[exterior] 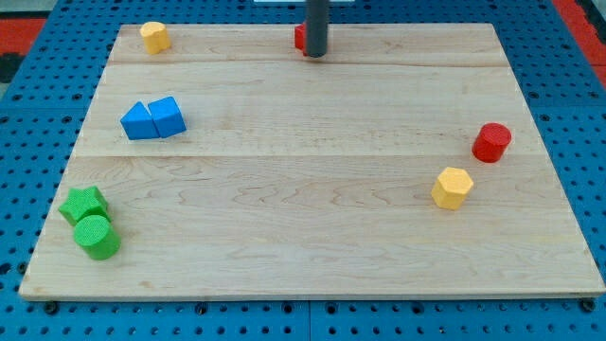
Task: Move the hexagon at the top right of the board
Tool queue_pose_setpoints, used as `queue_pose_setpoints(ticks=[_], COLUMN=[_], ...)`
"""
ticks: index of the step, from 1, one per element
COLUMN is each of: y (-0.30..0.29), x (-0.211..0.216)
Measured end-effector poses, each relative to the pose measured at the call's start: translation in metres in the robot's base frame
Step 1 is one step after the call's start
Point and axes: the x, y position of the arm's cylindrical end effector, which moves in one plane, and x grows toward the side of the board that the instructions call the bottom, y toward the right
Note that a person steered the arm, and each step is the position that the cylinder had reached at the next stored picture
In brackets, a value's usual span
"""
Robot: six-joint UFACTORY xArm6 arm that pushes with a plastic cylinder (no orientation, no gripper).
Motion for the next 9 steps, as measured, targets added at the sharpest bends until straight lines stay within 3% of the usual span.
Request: queue_pose_setpoints(ticks=[1, 5, 7, 8, 9], y=[0.035, 0.039, 0.034, 0.031, -0.006], x=[0.026, 0.099, 0.215, 0.251, 0.251])
